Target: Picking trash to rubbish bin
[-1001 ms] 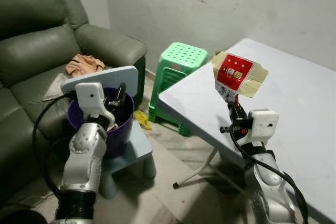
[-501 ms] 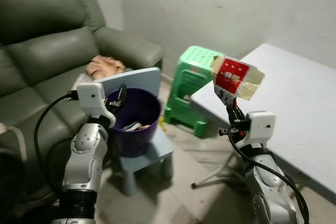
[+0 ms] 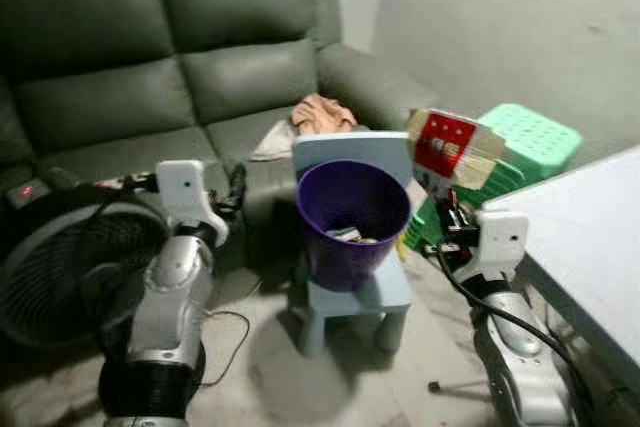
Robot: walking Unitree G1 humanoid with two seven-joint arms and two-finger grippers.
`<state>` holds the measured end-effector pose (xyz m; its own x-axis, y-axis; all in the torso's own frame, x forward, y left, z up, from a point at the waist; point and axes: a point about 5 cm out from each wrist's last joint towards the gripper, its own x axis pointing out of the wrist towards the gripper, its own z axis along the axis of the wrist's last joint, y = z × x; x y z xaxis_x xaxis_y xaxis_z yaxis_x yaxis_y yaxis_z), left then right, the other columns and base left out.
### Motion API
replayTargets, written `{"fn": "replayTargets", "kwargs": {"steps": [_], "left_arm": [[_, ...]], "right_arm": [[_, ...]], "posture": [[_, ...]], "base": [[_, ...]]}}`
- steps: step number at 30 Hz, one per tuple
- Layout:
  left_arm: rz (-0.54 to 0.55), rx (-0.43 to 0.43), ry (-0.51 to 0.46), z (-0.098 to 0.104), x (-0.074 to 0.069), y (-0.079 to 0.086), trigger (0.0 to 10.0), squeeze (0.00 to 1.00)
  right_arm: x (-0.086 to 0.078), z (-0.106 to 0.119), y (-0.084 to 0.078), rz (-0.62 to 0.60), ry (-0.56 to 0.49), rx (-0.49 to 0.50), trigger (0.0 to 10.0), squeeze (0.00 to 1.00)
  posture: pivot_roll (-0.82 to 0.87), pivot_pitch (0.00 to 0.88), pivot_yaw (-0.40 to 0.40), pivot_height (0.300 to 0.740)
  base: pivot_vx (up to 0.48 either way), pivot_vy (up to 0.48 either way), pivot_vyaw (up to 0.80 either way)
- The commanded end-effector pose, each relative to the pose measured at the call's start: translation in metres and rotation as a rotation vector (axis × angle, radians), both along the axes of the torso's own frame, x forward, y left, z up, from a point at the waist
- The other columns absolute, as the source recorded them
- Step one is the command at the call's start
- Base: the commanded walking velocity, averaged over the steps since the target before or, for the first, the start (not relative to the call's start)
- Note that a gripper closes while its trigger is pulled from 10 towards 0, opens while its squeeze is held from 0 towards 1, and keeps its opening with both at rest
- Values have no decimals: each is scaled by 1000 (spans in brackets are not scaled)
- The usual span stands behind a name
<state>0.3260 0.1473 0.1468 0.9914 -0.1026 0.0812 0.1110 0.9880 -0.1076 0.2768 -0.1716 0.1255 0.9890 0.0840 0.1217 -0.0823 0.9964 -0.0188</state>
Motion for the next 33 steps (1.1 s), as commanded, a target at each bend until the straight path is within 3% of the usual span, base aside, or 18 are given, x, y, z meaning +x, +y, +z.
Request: {"fn": "replayTargets", "kwargs": {"steps": [1,14,18,22,33], "left_arm": [[28,14,9,-1,-1,9,10000,0],[-1,26,23,-8,-6,2,10000,0],[-35,72,20,-19,-16,0,10000,0],[-65,40,30,-32,-29,3,10000,0],[-93,6,7,-39,-40,2,10000,0]], "right_arm": [[1,4,6,20,-11,5,10000,0],[1,-2,10,78,45,-9,10000,0],[-4,-11,8,96,73,-27,10000,0],[-14,-23,1,94,116,-23,10000,0],[-17,-28,-1,89,115,-15,10000,0]], "posture": [[19,0,-74,740],[20,0,-86,740],[18,0,-85,740],[22,0,-83,740],[25,0,-81,740]], "base": [[0,0,788],[0,0,61],[0,0,0],[0,0,0],[0,0,0]]}}
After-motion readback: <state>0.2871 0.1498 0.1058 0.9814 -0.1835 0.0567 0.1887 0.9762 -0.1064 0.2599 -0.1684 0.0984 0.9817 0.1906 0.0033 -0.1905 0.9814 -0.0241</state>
